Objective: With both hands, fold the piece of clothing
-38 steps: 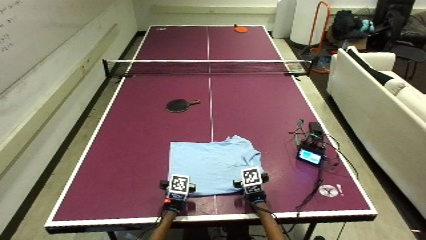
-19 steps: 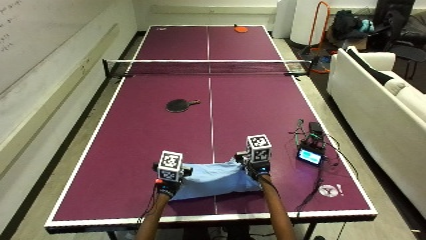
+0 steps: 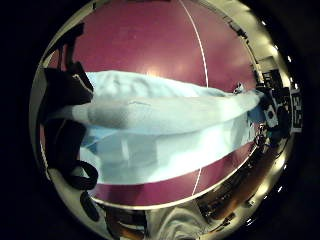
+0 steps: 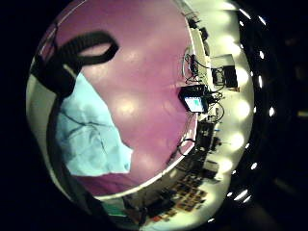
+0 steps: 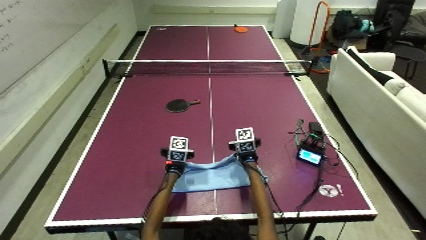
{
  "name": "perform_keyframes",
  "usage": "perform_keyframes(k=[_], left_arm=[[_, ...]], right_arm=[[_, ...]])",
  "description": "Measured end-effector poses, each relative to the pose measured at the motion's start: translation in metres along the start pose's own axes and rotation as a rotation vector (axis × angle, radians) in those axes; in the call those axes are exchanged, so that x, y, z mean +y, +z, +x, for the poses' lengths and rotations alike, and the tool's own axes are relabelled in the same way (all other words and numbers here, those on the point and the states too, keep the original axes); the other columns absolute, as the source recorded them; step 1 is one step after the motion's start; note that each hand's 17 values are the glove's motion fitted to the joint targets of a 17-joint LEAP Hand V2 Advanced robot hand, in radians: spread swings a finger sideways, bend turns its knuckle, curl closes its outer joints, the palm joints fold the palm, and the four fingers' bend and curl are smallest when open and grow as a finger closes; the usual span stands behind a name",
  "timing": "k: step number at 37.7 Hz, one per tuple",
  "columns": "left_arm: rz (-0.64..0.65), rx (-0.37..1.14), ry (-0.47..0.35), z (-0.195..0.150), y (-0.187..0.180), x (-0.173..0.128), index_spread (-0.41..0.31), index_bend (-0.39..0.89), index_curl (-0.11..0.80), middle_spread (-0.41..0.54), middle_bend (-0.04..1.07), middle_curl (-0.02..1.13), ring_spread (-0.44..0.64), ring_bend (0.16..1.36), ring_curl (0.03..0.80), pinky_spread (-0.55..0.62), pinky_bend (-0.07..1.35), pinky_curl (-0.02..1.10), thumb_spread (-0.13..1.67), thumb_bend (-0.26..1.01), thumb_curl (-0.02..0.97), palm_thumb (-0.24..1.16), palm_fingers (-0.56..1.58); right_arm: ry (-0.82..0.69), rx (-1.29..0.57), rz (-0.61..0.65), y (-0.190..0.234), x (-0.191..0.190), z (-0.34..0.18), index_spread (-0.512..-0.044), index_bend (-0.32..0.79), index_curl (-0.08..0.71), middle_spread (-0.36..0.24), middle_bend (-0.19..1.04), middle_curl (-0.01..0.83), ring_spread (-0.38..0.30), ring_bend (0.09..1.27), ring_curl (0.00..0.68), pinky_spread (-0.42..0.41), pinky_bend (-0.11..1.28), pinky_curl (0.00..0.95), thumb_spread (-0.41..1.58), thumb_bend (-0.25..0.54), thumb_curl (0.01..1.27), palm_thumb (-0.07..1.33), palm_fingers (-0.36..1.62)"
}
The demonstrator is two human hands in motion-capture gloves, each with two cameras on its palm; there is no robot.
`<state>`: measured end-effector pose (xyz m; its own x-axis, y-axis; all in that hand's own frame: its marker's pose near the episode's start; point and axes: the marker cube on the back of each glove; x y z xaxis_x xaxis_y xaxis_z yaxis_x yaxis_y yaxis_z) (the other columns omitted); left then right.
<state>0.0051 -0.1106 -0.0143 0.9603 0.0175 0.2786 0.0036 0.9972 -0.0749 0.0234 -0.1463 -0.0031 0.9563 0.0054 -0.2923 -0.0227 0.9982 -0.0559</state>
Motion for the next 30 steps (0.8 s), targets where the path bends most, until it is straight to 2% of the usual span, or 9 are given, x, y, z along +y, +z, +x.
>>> perform_keyframes(k=[3, 6, 8, 11, 15, 19, 20, 23, 30], left_arm=[[0.068, -0.024, -0.041, -0.001, -0.002, -0.005, -0.337, 0.16, 0.48, -0.364, 0.41, 0.51, -0.38, 0.66, 0.418, -0.26, 0.18, 0.38, 1.22, -0.01, 0.263, 0.72, 1.18], [0.241, -0.016, -0.067, -0.005, -0.003, -0.004, -0.295, 0.08, 0.446, -0.336, 0.35, 0.5, -0.36, 0.62, 0.411, -0.22, 0.22, 0.39, 1.22, -0.01, 0.263, 0.73, 1.01], [0.389, -0.005, -0.06, -0.006, -0.006, -0.006, -0.273, 0.1, 0.437, -0.306, 0.26, 0.48, -0.33, 0.59, 0.412, -0.18, 0.26, 0.41, 1.22, -0.01, 0.264, 0.74, 0.88], [0.485, 0.001, -0.026, -0.003, -0.001, 0.003, -0.255, 0.11, 0.424, -0.287, 0.22, 0.48, -0.31, 0.59, 0.415, -0.15, 0.27, 0.42, 1.22, -0.01, 0.264, 0.74, 0.85], [0.376, -0.032, 0.027, 0.0, 0.023, 0.027, -0.249, 0.14, 0.41, -0.292, 0.21, 0.46, -0.3, 0.56, 0.39, -0.12, 0.23, 0.4, 1.21, -0.02, 0.265, 0.74, 0.92], [0.167, -0.043, 0.1, 0.007, 0.054, 0.045, -0.256, 0.15, 0.405, -0.299, 0.23, 0.45, -0.3, 0.52, 0.377, -0.09, 0.18, 0.39, 1.19, -0.03, 0.26, 0.7, 0.96], [0.106, -0.027, 0.124, 0.01, 0.061, 0.049, -0.257, 0.19, 0.416, -0.287, 0.21, 0.45, -0.29, 0.52, 0.379, -0.03, 0.11, 0.37, 1.19, -0.05, 0.25, 0.65, 0.9], [-0.025, 0.046, 0.164, 0.016, 0.076, 0.055, -0.235, 0.19, 0.429, -0.225, 0.1, 0.44, -0.21, 0.5, 0.393, 0.1, 0.16, 0.38, 1.27, -0.07, 0.21, 0.52, 0.67], [-0.093, 0.11, 0.155, 0.025, 0.079, 0.056, -0.18, 0.16, 0.414, -0.099, 0.08, 0.37, -0.04, 0.49, 0.379, 0.29, 0.25, 0.39, 1.43, -0.04, 0.149, 0.32, 0.45]], right_arm=[[0.059, -0.041, 0.144, -0.007, -0.014, 0.016, -0.334, 0.11, 0.305, -0.272, 0.46, 0.482, -0.26, 0.75, 0.46, -0.258, 0.43, 0.391, 1.24, 0.07, 0.26, 0.94, 1.1], [0.106, -0.135, 0.318, -0.008, -0.011, 0.028, -0.335, 0.11, 0.305, -0.277, 0.4, 0.466, -0.268, 0.69, 0.447, -0.186, 0.4, 0.387, 1.22, 0.04, 0.25, 0.92, 0.97], [0.162, -0.186, 0.3, 0.001, 0.008, 0.037, -0.337, 0.13, 0.315, -0.271, 0.38, 0.46, -0.257, 0.61, 0.43, -0.146, 0.41, 0.391, 1.22, 0.025, 0.26, 0.9, 0.88], [0.289, -0.208, 0.123, 0.027, 0.05, 0.053, -0.339, 0.13, 0.313, -0.259, 0.35, 0.449, -0.242, 0.54, 0.408, -0.094, 0.41, 0.385, 1.21, 0.008, 0.26, 0.9, 0.82], [0.384, -0.198, 0.015, 0.059, 0.076, 0.066, -0.328, 0.1, 0.3, -0.217, 0.27, 0.431, -0.192, 0.48, 0.391, -0.006, 0.43, 0.389, 1.21, -0.042, 0.25, 0.81, 0.7], [0.417, -0.159, -0.003, 0.081, 0.084, 0.075, -0.312, 0.08, 0.285, -0.17, 0.22, 0.416, -0.114, 0.45, 0.384, 0.099, 0.46, 0.397, 1.21, -0.067, 0.24, 0.69, 0.54], [0.418, -0.163, 0.006, 0.085, 0.085, 0.076, -0.302, 0.07, 0.28, -0.154, 0.21, 0.414, -0.085, 0.42, 0.376, 0.126, 0.47, 0.396, 1.21, -0.079, 0.22, 0.64, 0.47], [0.408, -0.175, 0.055, 0.09, 0.086, 0.075, -0.291, 0.08, 0.264, -0.135, 0.26, 0.423, -0.044, 0.4, 0.363, 0.17, 0.44, 0.381, 1.22, -0.06, 0.21, 0.58, 0.46], [0.415, -0.041, 0.349, 0.072, 0.066, 0.091, -0.294, -0.05, 0.156, -0.226, 0.57, 0.493, -0.182, 0.64, 0.38, 0.149, 0.3, 0.309, 1.27, 0.044, 0.24, 0.73, 0.88]])
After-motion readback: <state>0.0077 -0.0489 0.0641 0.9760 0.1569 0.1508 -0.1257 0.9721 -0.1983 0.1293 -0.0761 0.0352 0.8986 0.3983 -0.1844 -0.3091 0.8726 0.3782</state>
